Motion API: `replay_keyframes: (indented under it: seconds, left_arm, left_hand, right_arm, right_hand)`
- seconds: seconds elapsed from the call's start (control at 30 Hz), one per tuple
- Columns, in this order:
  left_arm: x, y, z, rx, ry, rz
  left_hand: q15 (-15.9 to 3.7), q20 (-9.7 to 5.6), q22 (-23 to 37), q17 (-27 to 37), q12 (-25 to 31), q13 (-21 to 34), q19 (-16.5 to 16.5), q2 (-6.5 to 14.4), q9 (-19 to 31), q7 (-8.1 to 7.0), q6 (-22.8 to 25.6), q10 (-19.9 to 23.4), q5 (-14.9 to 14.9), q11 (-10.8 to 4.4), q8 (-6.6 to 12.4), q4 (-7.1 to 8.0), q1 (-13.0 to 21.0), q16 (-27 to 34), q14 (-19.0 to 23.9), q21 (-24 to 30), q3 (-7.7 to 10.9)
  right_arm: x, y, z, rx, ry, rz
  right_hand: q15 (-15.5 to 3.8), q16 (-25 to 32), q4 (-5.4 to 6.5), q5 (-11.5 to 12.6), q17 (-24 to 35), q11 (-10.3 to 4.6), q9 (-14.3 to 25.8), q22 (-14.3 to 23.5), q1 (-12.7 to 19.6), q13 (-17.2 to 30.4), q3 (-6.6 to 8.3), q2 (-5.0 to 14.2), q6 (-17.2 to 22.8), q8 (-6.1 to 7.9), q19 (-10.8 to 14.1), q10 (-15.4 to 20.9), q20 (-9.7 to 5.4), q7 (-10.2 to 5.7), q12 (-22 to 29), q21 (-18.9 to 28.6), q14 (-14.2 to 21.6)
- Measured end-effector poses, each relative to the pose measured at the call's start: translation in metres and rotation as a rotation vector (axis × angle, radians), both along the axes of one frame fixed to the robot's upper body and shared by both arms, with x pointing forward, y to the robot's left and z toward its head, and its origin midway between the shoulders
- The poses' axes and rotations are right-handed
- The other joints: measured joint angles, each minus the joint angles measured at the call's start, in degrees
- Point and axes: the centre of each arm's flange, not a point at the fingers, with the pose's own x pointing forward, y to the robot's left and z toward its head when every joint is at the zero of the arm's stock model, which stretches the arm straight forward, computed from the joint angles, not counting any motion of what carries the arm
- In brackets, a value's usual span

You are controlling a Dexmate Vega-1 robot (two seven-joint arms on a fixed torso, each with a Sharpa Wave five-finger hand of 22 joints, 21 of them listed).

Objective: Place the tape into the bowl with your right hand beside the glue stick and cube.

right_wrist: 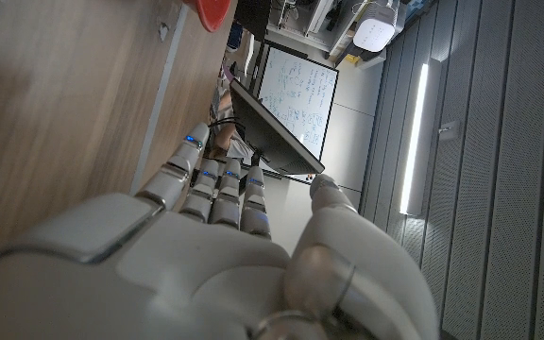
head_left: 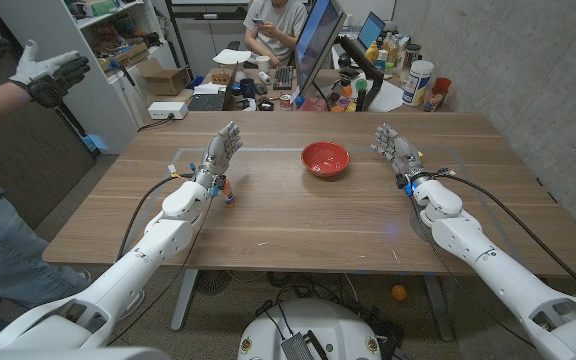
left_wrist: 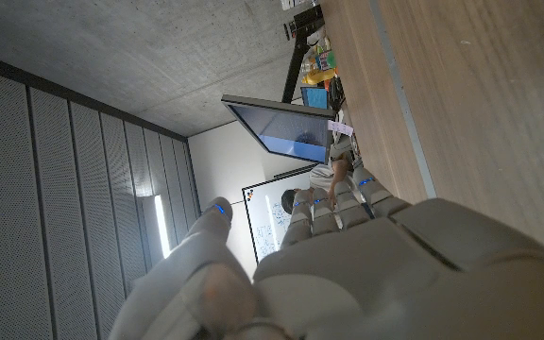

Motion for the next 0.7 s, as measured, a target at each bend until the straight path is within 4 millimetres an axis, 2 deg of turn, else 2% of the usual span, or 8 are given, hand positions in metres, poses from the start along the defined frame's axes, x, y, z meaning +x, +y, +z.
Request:
replay_keyframes:
  seconds: [0.7]
  left_arm:
    - [-0.0022,-0.0039,0.0019,0.0,-0.001,0.0]
  left_hand:
    - [0.3,0.0,0.0,0.0,0.2,-0.4,0.0,0.0,0.0,0.21,0.2,0.2,0.0,0.2,0.0,-0.24,0.0,0.0,0.3,-0.2,0.23]
  right_arm:
    - [-0.0083,0.0001,-0.006,0.032,-0.011,0.001]
  right_hand:
    - [0.0,0.0,0.0,0.0,0.0,-0.07,0.0,0.0,0.2,0.0,-0.01,0.23,0.3,0.0,0.2,0.5,0.21,-0.32,0.0,0.0,0.6]
